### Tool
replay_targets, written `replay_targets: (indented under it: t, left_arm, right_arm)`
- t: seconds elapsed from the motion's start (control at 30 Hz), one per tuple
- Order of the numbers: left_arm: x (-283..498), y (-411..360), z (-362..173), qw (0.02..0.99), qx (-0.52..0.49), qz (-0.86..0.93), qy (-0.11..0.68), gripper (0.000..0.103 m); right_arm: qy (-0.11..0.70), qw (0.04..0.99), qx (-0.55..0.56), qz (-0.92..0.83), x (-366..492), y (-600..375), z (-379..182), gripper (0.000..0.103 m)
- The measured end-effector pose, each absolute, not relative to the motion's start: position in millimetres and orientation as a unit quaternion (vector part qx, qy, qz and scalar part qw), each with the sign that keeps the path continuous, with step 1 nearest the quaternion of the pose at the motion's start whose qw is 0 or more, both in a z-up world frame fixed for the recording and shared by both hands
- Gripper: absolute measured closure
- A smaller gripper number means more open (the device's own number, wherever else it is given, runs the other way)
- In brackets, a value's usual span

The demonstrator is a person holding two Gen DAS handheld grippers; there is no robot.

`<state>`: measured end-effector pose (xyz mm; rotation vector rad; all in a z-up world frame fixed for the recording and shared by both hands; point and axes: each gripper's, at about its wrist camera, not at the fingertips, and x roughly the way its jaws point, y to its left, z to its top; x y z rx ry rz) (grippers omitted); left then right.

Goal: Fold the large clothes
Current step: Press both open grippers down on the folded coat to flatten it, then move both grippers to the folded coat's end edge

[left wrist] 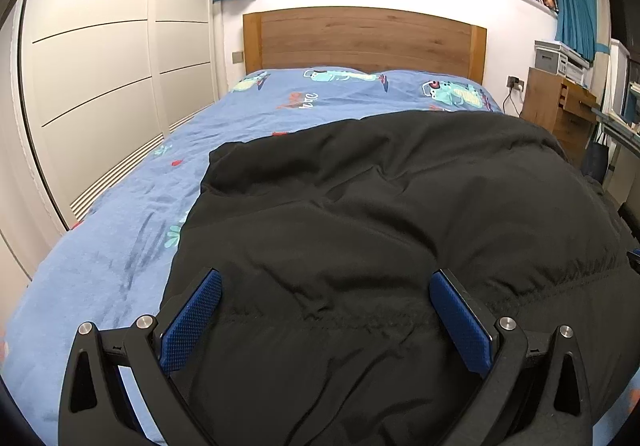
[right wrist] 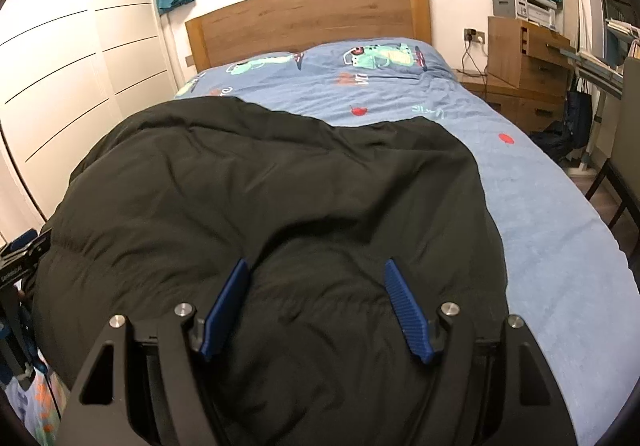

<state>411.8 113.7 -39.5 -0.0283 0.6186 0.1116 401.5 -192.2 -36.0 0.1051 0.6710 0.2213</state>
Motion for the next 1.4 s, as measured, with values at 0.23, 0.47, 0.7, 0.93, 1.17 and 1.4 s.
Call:
replay_targets:
  t: [0.23, 0.47, 0.7, 0.93, 1.17, 1.4]
  left_arm:
    - [401.1, 126.4, -43.0, 0.946, -0.016, 0.061, 0.317, 0.001]
    - [382.4, 141.4, -37.4, 0.946, -0.023, 0.075, 0.316, 0.001]
    - [366.7, 163.9, -35.2, 0.932, -0.046, 0.066, 0.353, 0.001]
    - [345.1, 184.7, -40.1, 0.924, -0.070, 0.059, 0.372, 0.001]
    - [335.5, 221.5, -50.3, 0.914, -0.156, 0.016, 0.373, 0.001]
    - [347.1, 248.3, -66.7, 0.892, -0.236, -0.025, 0.385, 0.001]
  right_arm:
    - [0.345, 0.931, 0.065, 0.099, 391.8, -210.2, -42.6, 0.033]
    - [0.363, 0.924, 0.084, 0.085, 374.0, -232.0, -39.3, 0.033]
    - [0.367, 0.921, 0.113, 0.069, 342.0, -261.5, -31.7, 0.033]
    - [0.373, 0.918, 0.127, 0.048, 321.1, -281.4, -25.1, 0.028]
    - [0.386, 0.903, 0.176, 0.071, 325.7, -298.7, -30.1, 0.027]
    - [0.411, 0.868, 0.264, 0.092, 349.0, -320.1, -60.1, 0.026]
